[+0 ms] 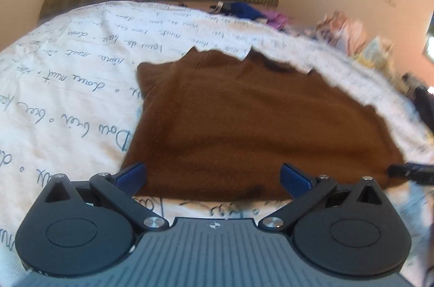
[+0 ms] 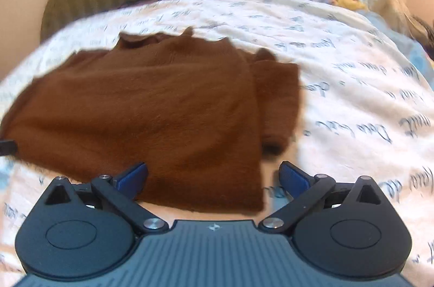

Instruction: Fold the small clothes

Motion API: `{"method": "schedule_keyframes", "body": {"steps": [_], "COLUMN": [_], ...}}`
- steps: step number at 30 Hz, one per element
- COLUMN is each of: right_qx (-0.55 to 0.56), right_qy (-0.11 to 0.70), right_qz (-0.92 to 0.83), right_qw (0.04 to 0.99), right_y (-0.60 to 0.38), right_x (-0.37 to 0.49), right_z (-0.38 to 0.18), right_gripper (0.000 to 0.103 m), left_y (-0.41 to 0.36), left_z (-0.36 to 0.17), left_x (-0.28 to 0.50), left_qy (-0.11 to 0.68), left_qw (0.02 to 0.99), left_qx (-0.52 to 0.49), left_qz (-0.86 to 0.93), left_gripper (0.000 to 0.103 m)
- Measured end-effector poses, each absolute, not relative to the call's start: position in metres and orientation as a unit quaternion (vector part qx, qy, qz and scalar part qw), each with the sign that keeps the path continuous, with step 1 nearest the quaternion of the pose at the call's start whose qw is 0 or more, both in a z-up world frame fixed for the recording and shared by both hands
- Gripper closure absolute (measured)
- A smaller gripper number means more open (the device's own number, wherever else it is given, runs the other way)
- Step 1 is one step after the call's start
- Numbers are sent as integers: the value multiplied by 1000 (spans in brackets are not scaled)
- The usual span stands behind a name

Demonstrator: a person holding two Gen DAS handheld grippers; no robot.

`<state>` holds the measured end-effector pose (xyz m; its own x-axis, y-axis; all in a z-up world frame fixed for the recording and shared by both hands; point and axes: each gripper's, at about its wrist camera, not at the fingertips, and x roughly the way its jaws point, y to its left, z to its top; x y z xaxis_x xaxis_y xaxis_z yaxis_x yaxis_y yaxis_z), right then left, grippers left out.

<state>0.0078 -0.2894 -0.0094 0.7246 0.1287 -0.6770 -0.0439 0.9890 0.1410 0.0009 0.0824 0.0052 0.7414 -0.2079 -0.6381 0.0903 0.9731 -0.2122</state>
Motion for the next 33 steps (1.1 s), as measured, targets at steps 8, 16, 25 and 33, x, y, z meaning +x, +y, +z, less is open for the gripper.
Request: {"method": "schedule_keyframes", "body": {"steps": [8, 16, 25, 33], "right_qx": [-3, 210, 315, 359], "right_qy": [390, 394, 396, 390], "right_qz": [97, 102, 154, 176], "right_qw": [916, 889, 849, 830], "right_y": [-268, -361, -381, -374], "right_x": [3, 10, 38, 24], "right_z": [-31, -15, -30, -23], "right_gripper": [0, 0, 0, 0], "left_y": [61, 143, 177, 183], "left_z": [-19, 4, -7, -16], "left_x": [11, 23, 56, 67], "left_qy": [371, 375, 423, 444], "left_qw": [925, 903, 853, 817], "left_qx": [-6, -174, -266, -317], "left_qz": [-82, -114, -153, -188], "left_gripper": [0, 0, 0, 0]}}
